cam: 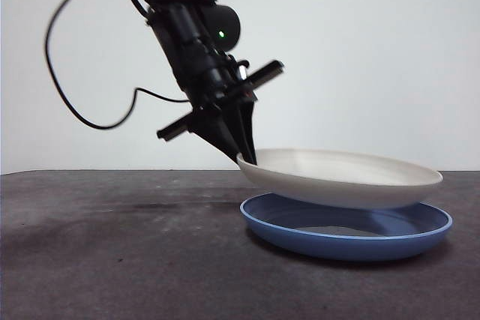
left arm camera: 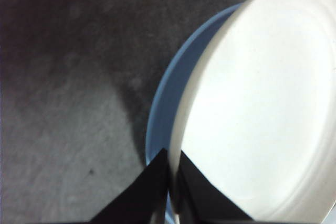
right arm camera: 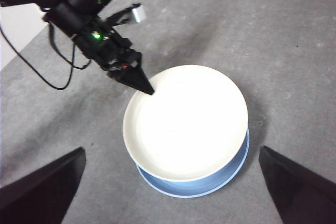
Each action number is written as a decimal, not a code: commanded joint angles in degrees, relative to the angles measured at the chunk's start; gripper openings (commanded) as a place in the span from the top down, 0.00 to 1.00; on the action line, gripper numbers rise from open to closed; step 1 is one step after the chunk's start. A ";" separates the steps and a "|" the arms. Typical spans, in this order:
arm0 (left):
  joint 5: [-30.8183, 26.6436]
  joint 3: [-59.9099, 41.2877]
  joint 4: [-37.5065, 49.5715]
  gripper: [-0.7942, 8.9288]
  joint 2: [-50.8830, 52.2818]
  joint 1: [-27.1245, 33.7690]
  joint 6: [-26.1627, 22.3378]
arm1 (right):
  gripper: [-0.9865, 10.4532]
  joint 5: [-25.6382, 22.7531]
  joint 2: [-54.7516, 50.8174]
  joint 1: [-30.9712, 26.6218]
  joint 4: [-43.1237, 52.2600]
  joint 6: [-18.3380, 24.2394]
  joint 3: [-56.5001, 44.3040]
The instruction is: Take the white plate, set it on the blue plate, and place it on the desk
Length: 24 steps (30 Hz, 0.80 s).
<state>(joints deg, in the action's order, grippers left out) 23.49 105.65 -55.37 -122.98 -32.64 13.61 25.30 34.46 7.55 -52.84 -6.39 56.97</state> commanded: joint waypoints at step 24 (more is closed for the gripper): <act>0.55 3.91 -0.74 0.91 -5.01 -2.25 -1.57 | 0.41 0.15 0.13 0.20 0.74 0.39 1.07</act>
<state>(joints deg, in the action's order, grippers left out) 23.55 107.63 -56.66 -126.10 -34.41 12.75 25.34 34.46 7.55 -52.84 -6.39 56.97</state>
